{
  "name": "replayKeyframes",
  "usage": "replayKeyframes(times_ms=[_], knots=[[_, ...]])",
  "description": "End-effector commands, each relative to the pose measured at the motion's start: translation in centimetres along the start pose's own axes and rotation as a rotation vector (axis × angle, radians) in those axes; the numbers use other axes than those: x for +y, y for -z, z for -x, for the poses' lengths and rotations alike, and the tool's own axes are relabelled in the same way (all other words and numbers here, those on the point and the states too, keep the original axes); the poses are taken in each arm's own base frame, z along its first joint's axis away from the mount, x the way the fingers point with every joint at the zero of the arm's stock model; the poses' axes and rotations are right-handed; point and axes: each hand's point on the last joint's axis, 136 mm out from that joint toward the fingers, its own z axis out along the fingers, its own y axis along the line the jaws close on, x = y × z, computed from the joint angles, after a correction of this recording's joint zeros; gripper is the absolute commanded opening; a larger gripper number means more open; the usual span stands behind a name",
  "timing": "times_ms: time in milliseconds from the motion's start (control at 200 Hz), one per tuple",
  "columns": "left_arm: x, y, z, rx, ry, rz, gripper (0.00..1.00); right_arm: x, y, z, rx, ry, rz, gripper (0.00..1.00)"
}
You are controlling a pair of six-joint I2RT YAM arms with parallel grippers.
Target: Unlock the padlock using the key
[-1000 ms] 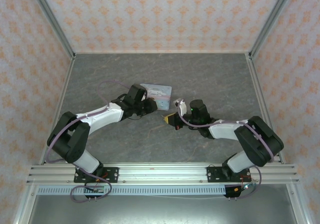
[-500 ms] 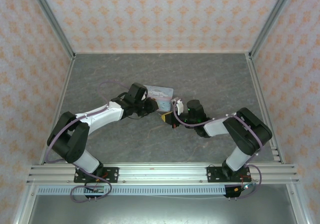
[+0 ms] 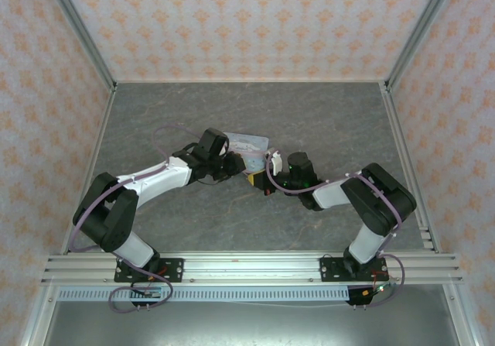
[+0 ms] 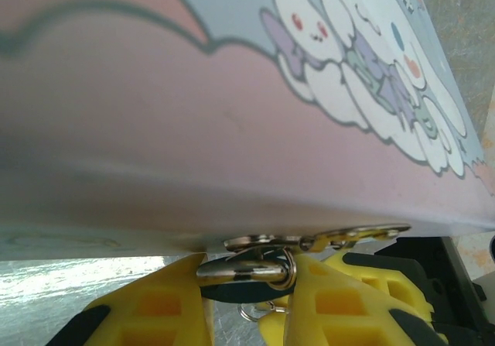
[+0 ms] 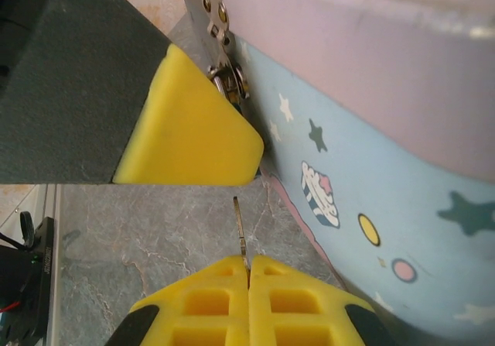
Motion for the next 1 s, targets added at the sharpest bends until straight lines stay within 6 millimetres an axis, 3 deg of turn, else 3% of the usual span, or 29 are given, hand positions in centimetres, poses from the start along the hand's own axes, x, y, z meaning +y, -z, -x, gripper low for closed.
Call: replayKeyframes(times_ms=[0,551,996], knots=[[-2.1,0.8,0.6,-0.011,-0.04,-0.045,0.0,0.6,-0.2,1.9,-0.055,0.036,0.031,0.0],[-2.1,0.6,0.5,-0.007,-0.038,-0.044,0.0,-0.3,-0.2,2.3,-0.065,0.026,-0.002,0.0],[-2.0,0.4,0.4,0.0,-0.037,-0.043,0.0,0.0,0.1,3.1,-0.101,0.032,0.013,0.0]])
